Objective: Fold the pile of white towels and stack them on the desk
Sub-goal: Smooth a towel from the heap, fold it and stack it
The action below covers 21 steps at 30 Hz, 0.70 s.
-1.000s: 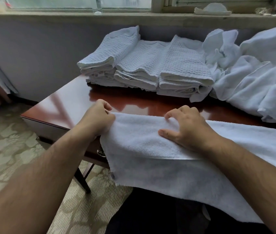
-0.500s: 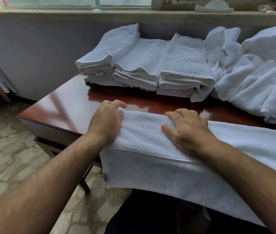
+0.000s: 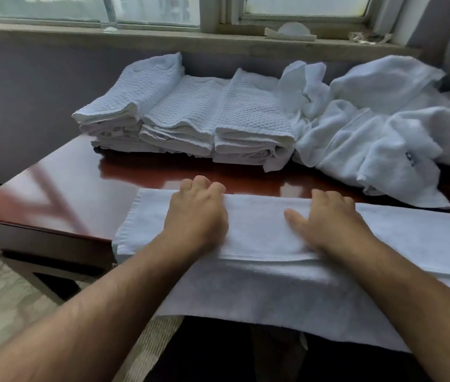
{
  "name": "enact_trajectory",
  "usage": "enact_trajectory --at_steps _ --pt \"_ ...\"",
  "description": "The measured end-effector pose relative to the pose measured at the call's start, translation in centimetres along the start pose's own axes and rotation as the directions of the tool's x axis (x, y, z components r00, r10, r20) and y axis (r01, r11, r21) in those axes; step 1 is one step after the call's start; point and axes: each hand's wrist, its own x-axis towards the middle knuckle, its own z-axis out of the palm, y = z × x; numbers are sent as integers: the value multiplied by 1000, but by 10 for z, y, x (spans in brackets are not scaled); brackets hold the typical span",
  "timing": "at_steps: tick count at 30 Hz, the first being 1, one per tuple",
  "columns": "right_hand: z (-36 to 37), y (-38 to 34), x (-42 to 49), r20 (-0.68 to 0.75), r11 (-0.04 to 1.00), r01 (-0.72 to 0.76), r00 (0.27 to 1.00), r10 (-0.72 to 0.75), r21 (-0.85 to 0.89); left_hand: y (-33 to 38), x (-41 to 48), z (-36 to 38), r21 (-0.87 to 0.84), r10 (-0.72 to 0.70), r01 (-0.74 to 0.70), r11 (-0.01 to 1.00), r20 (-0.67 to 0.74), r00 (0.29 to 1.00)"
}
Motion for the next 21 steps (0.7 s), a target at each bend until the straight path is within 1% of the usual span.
enact_trajectory --at_steps 2,3,5,7,11,17,21 --pt "-8 24 -1 3 987 -159 987 159 -31 23 1 12 63 -122 113 992 176 977" --pt "-11 36 -2 6 972 -233 972 234 -42 31 1 17 90 -178 161 983 236 955" --pt "-14 54 -2 51 930 -363 929 366 -66 39 0 24 99 -228 208 973 294 928" --pt "-10 60 -2 73 905 -415 904 422 -92 38 1 27 91 -213 194 977 307 928" --pt "2 54 3 29 911 -401 914 405 -100 29 12 25 81 -168 150 985 319 933" --pt "7 56 24 -20 930 -364 931 363 -43 24 39 29 76 -134 116 990 318 938" --pt "5 60 33 -55 943 -333 942 332 -8 25 49 29 87 -150 129 988 310 939"
